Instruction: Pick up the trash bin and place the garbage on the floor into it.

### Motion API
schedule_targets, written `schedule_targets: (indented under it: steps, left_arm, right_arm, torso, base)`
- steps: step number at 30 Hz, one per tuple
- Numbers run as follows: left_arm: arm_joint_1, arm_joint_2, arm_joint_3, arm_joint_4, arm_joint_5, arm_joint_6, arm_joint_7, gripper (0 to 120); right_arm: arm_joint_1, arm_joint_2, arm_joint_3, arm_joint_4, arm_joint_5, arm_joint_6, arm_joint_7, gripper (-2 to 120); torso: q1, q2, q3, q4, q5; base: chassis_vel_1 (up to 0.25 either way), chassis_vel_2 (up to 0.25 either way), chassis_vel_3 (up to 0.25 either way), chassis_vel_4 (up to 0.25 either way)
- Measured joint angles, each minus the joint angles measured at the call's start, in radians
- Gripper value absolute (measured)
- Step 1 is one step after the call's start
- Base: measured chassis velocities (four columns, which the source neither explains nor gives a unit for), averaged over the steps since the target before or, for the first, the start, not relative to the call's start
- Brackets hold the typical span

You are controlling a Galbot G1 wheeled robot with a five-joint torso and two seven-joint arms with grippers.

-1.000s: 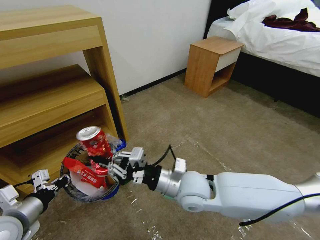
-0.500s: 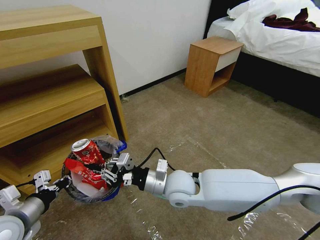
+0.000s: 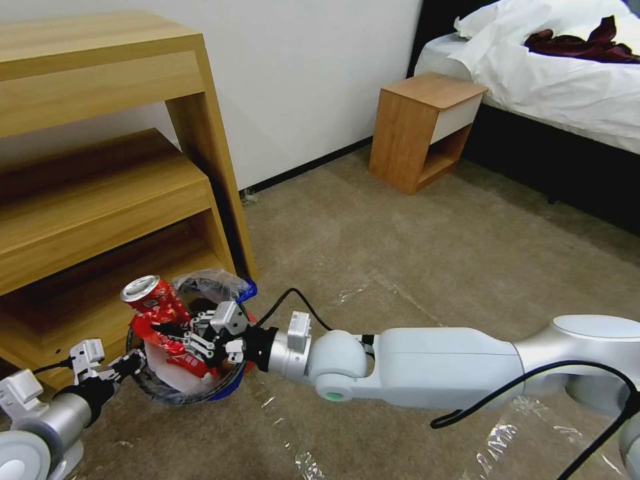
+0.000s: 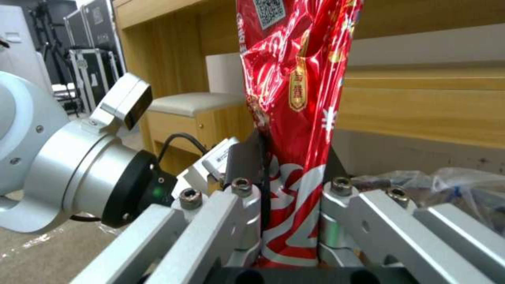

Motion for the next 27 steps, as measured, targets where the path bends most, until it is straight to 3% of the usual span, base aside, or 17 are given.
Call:
schedule_targets:
  steps: [12, 23, 27]
  left_arm:
    - [0.003, -0.005, 0.002, -0.008, 0.001, 0.000, 0.003, 0]
    - [0.004, -0.008, 0.000, -0.016, 0.000, 0.000, 0.004, 0]
    - [0.005, -0.009, 0.000, -0.018, -0.001, 0.000, 0.005, 0]
  right_arm:
    - [-0.012, 0.037, -0.004, -0.075, -0.053, 0.001, 0.005, 9]
    - [-0.029, 0.021, -0.002, -0.112, -0.078, 0.006, 0.002, 9]
    - [-0.036, 0.014, 0.001, -0.119, -0.085, 0.007, -0.001, 21]
  torso:
    - [0.000, 0.000, 0.000, 0.0001, 0.0001]
    - [0.000, 0.000, 0.000, 0.0000, 0.0001]
    - [0.000, 0.000, 0.000, 0.0000, 0.0002]
  base:
    - [0.000, 0.000, 0.000, 0.000]
    - [0.000, 0.000, 0.000, 0.000]
    - [0.000, 0.000, 0.000, 0.000]
